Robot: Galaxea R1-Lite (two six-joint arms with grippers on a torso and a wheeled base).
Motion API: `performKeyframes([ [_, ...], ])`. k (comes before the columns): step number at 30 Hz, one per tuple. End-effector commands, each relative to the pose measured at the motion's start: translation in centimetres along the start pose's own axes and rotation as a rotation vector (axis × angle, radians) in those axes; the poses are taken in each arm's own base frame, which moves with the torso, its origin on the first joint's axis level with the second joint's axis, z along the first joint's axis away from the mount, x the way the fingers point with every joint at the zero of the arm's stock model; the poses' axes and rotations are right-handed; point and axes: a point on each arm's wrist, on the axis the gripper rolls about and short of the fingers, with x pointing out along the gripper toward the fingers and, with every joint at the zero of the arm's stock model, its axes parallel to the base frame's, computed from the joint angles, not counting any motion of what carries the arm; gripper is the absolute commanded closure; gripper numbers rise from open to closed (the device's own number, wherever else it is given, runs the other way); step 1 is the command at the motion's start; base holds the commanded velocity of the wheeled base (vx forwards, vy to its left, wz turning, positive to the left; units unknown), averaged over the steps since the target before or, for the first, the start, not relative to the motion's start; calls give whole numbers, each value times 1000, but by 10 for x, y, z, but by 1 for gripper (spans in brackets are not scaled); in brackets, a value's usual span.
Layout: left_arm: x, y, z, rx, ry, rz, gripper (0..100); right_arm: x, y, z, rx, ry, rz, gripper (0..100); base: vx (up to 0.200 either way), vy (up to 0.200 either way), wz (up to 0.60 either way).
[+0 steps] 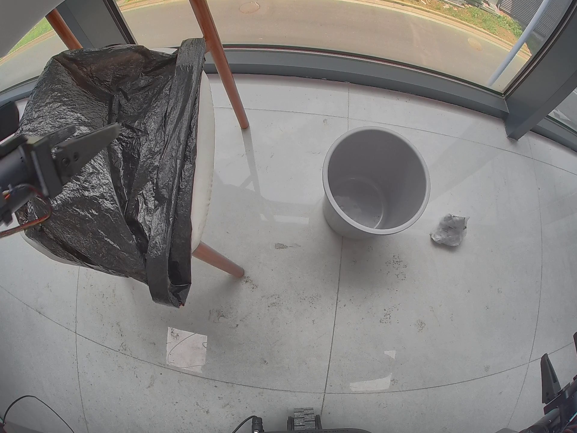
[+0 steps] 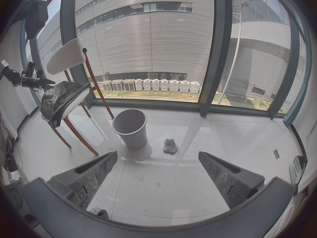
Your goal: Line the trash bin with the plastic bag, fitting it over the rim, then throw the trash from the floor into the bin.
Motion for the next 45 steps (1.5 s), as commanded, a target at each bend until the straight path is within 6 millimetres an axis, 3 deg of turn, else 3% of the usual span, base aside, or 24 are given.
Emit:
performKeyframes([
  [1,58,-21,-12,-30,97,14,0,0,0,-5,0,3,0,0,0,0,0],
  [6,82,-49,-8,-115,153,123,0,0,0,-5,0,3,0,0,0,0,0],
  [11,90,-49,3,-105,198,155,0,0,0,-5,0,3,0,0,0,0,0],
  [18,99,-50,-7,-89,283,167,0,0,0,-5,0,3,0,0,0,0,0],
  [25,124,-45,-14,-85,299,189,0,0,0,-5,0,3,0,0,0,0,0],
  [35,127,-31,-19,-66,316,235,0,0,0,-5,0,3,2,0,0,0,0],
  [36,127,-30,-20,-65,318,238,100,0,0,-5,0,1,0,0,0,0,0],
  [45,130,-23,-23,-63,328,276,100,0,0,-5,0,1,0,0,0,0,0],
])
